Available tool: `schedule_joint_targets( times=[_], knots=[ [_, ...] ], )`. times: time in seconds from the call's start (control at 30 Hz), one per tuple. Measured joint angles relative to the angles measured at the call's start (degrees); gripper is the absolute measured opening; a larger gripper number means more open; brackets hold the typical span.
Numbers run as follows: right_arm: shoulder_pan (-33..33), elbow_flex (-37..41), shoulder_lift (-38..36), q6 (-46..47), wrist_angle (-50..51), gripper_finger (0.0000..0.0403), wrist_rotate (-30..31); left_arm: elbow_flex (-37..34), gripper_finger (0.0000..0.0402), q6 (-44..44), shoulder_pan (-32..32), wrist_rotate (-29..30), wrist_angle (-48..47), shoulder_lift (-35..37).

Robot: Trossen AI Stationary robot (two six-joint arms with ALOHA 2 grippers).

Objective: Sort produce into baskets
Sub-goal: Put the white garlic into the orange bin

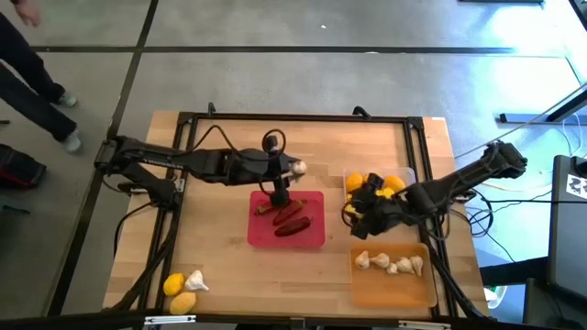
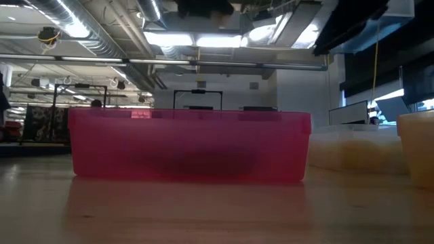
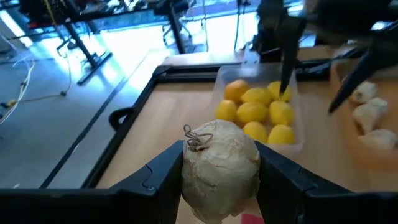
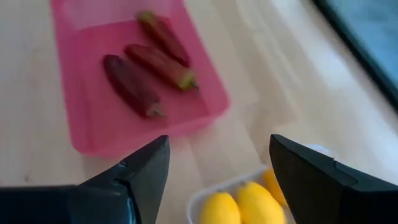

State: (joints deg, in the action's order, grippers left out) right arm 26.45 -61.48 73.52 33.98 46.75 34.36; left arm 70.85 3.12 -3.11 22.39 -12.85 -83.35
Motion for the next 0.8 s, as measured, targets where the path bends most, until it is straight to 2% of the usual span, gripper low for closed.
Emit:
schedule_joint_targets(
  times=[0.23,0.43,0.53,0.7,0.8],
  knots=[
    [-7.83,12.57,-0.18,-11.38,-29.35,0.0271,-8.54,-5.52,0.0162,0.26,-2.20,-0.03,10.32,-0.07],
    [-13.67,19.33,-0.18,-15.15,-54.62,0.0271,-17.59,-9.45,0.0162,1.63,-3.59,0.00,19.94,-0.09],
    [-14.64,19.54,-0.18,-16.44,-59.99,0.0271,-19.88,-11.26,0.0162,1.90,-3.74,-0.03,23.20,-0.10],
    [-14.57,19.57,-0.18,-17.84,-65.34,0.0271,-19.12,-12.38,0.0162,1.87,-3.76,-0.17,30.41,-1.29],
    [-14.57,19.59,-0.18,-17.87,-67.56,0.0271,-18.95,-12.42,0.0162,2.48,-3.87,-2.42,33.89,-3.62]
  ],
)
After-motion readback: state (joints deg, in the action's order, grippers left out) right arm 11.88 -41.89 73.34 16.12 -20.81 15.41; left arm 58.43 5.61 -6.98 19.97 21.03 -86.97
